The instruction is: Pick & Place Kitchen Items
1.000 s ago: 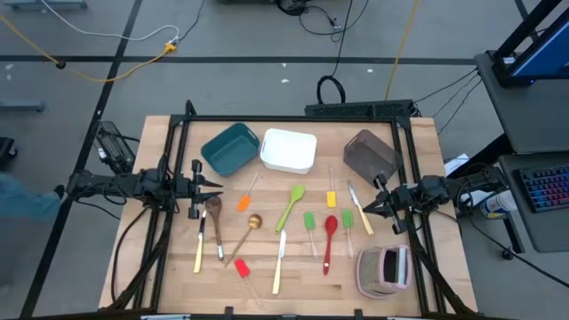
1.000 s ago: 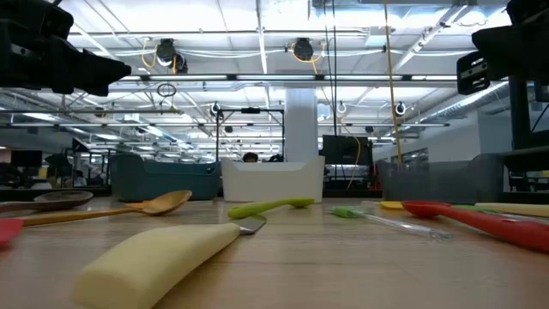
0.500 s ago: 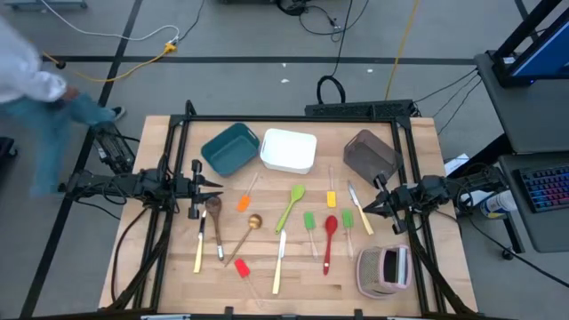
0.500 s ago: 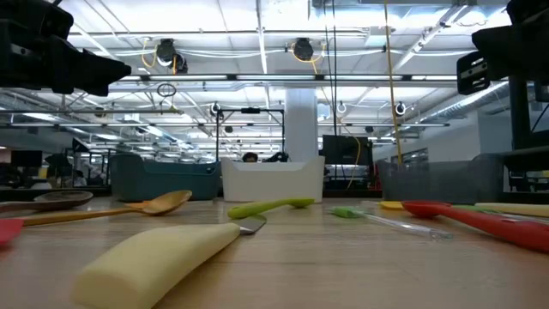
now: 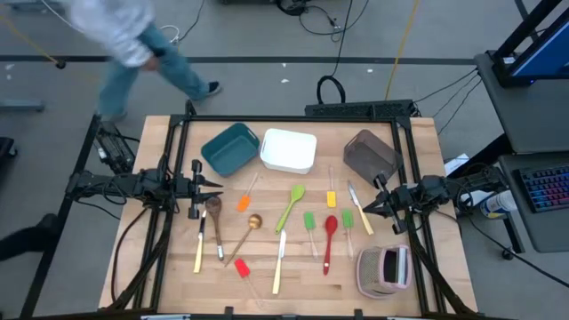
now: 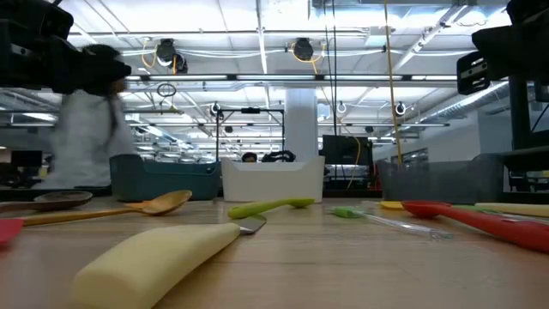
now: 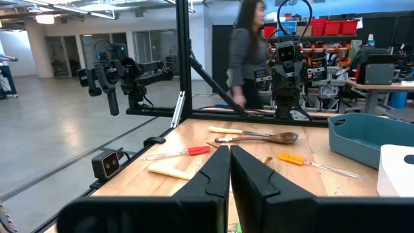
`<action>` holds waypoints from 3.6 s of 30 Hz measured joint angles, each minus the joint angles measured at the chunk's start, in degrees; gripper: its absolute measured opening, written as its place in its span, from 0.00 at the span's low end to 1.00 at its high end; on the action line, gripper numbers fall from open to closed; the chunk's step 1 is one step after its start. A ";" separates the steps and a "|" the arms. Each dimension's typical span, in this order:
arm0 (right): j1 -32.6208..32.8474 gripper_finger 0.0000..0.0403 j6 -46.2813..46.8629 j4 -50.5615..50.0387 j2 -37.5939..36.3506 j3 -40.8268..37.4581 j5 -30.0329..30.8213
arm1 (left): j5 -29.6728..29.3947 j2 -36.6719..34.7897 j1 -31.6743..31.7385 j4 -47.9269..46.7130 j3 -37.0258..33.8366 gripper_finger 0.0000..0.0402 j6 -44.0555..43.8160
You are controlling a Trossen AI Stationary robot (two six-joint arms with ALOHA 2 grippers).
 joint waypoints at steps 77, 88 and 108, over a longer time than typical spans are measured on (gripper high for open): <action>0.02 0.02 -4.65 7.26 0.55 -0.02 2.86 | -0.59 0.00 0.02 4.87 0.00 0.22 -5.82; 0.02 0.03 -5.01 7.74 3.44 -0.02 16.74 | -2.89 0.00 0.02 6.88 0.02 0.22 -5.81; -0.23 0.22 -15.29 26.15 14.36 -0.01 16.53 | -3.13 0.00 0.00 6.92 0.02 0.22 -7.52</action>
